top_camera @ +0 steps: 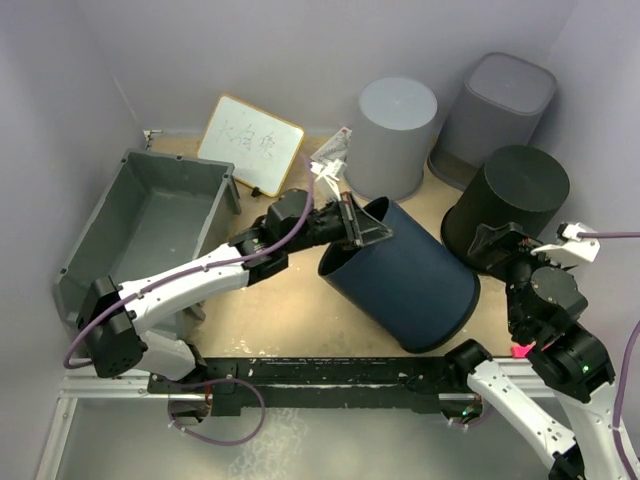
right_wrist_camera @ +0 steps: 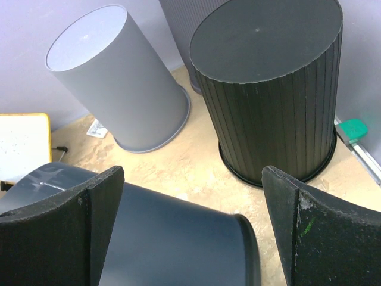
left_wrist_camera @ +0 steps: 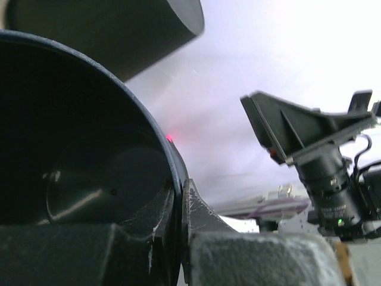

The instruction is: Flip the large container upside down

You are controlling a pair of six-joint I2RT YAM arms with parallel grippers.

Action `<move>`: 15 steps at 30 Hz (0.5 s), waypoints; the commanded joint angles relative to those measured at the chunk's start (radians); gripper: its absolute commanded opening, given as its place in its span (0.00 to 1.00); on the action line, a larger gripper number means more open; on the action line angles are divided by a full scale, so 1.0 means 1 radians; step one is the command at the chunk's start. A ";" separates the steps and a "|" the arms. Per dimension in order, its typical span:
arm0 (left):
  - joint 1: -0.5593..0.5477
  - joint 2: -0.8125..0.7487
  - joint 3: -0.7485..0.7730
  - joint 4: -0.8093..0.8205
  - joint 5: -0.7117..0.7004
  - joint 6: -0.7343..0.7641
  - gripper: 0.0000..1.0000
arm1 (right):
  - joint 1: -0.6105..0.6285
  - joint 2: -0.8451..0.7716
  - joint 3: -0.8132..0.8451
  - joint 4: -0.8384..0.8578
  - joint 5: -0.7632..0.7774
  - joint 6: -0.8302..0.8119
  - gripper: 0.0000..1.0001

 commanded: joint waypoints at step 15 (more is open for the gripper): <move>0.326 -0.201 -0.156 -0.274 -0.011 0.294 0.23 | 0.010 0.165 -0.011 -0.010 -0.727 0.124 1.00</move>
